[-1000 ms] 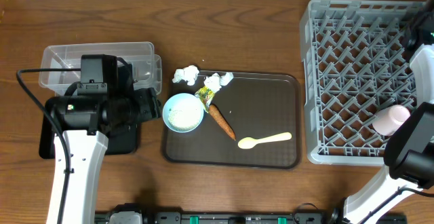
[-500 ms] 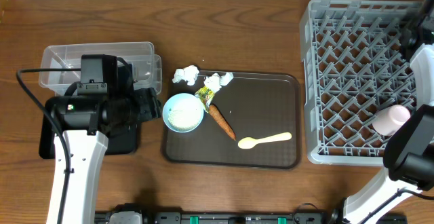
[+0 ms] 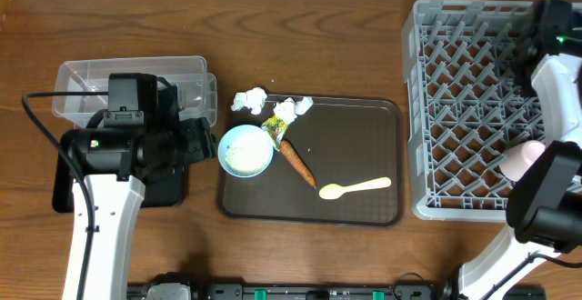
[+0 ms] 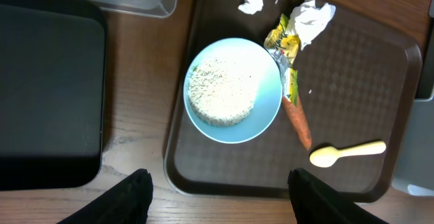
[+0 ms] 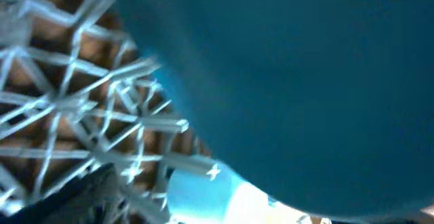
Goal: Sort waste into correct bins and load items into the dishwasher rack
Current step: 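Lower the teal plate upright into the rack and open the right gripper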
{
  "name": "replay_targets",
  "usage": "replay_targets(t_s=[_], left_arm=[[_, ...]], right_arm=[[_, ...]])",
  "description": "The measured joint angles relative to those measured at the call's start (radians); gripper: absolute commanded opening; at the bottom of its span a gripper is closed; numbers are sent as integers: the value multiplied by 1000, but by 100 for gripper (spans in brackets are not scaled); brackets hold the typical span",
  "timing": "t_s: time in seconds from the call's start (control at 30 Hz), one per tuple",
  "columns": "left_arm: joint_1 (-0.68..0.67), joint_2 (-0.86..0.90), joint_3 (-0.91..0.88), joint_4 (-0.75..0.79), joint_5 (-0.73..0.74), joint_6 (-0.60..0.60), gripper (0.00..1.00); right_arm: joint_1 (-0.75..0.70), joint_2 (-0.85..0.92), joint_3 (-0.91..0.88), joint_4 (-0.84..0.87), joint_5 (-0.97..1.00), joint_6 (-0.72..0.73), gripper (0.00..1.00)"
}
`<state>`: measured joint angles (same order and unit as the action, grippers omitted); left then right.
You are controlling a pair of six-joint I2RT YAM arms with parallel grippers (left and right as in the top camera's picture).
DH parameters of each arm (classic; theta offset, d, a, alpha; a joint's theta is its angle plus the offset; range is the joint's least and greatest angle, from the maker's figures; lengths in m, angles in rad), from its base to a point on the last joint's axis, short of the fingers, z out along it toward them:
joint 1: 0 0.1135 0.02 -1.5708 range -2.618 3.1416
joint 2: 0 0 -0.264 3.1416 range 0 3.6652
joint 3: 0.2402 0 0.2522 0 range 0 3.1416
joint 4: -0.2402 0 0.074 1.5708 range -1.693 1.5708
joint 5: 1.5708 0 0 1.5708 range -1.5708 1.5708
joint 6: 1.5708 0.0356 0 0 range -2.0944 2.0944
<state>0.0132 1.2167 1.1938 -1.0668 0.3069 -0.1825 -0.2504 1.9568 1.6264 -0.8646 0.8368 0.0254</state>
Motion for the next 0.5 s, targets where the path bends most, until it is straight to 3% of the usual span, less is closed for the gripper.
replay_targets(t_s=[0.27, 0.5], left_arm=[[0, 0, 0, 0, 0, 0, 67], [0, 0, 0, 0, 0, 0, 67]], right_arm=[[7, -14, -3, -26, -76, 19, 99], [12, -158, -7, -17, -329, 17, 99]])
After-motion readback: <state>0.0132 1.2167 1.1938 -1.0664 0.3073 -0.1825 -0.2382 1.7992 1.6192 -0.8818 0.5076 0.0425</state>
